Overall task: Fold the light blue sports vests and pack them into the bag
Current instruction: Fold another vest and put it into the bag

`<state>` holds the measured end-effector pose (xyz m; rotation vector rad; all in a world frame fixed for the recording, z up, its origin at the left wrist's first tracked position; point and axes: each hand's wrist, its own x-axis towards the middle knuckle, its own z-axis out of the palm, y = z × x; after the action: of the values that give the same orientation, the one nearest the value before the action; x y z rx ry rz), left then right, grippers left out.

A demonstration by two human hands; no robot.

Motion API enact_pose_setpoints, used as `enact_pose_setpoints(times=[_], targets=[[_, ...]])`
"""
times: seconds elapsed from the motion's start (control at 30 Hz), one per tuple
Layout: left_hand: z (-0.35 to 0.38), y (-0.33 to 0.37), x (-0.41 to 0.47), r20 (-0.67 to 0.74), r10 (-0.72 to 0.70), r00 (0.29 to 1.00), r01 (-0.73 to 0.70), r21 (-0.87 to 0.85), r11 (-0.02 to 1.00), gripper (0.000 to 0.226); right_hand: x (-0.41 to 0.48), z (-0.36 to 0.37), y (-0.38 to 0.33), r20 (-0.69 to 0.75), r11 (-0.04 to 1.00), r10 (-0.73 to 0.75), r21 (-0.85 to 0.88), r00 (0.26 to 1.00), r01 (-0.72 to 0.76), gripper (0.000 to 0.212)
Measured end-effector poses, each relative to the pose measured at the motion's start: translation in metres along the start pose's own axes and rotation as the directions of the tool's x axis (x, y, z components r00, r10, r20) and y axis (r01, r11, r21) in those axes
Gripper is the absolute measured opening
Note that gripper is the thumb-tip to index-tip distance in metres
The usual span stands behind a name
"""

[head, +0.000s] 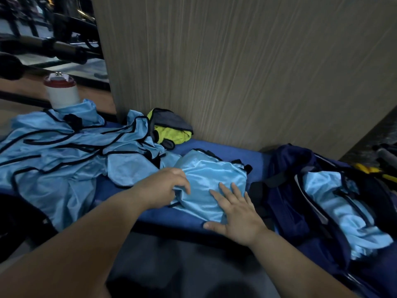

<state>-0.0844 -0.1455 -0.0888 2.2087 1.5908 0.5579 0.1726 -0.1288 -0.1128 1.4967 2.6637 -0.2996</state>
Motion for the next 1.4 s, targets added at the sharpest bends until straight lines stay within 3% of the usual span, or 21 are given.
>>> enact_pose_setpoints(times=[0.2,0.33,0.47,0.53,0.67,0.73,0.83,0.93,1.0,1.07,1.13,1.23,1.33,1.4], targets=[[-0.003,-0.004,-0.005,0.122,-0.136,0.983,0.123,0.111,0.986,0.052,-0.001,-0.004,-0.001,0.044,1.000,-0.011,-0.003,0.999,0.011,0.117],[-0.013,0.011,-0.007,0.200,-0.097,0.975,0.053,0.214,0.975,0.053,-0.002,-0.010,0.007,0.043,0.998,-0.039,0.056,0.998,0.037,0.104],[-0.006,0.014,-0.009,0.338,-0.114,0.934,0.000,0.320,0.948,0.091,-0.009,-0.011,0.023,-0.053,0.964,-0.044,0.258,0.998,0.056,0.087],[-0.001,0.009,-0.007,0.330,-0.128,0.935,0.002,0.355,0.935,0.098,-0.014,-0.010,0.027,-0.104,0.965,-0.041,0.255,0.994,0.067,0.071],[0.000,-0.004,-0.001,0.208,-0.078,0.975,0.025,0.248,0.968,0.069,-0.014,-0.008,0.026,-0.201,0.989,0.002,0.148,0.980,0.028,0.051],[-0.004,-0.005,-0.001,0.083,-0.111,0.990,0.095,0.180,0.979,0.047,-0.013,-0.010,0.026,-0.269,0.973,0.063,0.229,0.961,0.000,0.041],[-0.018,0.004,-0.004,0.005,-0.154,0.988,0.154,-0.025,0.988,0.024,-0.015,-0.019,0.029,-0.258,0.831,0.153,0.556,0.954,0.017,0.025],[-0.041,0.013,-0.009,0.095,-0.199,0.975,0.220,-0.333,0.917,0.021,-0.018,-0.031,0.030,-0.185,0.565,0.211,0.824,0.960,0.035,0.007],[-0.050,0.017,-0.011,0.129,-0.208,0.970,0.243,-0.413,0.878,0.020,-0.020,-0.037,0.031,-0.121,0.417,0.191,0.908,0.974,0.031,0.012],[-0.050,0.021,-0.009,0.131,-0.226,0.965,0.261,-0.434,0.862,0.007,-0.020,-0.037,0.035,-0.064,0.365,0.185,0.931,0.981,-0.008,0.024],[-0.045,0.025,-0.005,0.110,-0.231,0.967,0.255,-0.383,0.888,0.004,-0.019,-0.037,0.038,-0.044,0.406,0.242,0.912,0.969,-0.060,0.026],[-0.033,0.022,0.006,0.035,-0.222,0.974,0.225,-0.204,0.953,0.002,-0.014,-0.039,0.035,-0.032,0.586,0.363,0.785,0.931,-0.202,0.028],[-0.017,0.013,0.018,-0.060,-0.260,0.964,0.254,-0.100,0.962,0.018,-0.006,-0.044,0.027,-0.083,0.797,0.427,0.505,0.900,-0.331,0.025],[-0.008,0.014,0.022,-0.138,-0.265,0.954,0.264,-0.024,0.964,0.035,-0.004,-0.047,0.021,-0.151,0.869,0.443,0.314,0.884,-0.382,0.020]])
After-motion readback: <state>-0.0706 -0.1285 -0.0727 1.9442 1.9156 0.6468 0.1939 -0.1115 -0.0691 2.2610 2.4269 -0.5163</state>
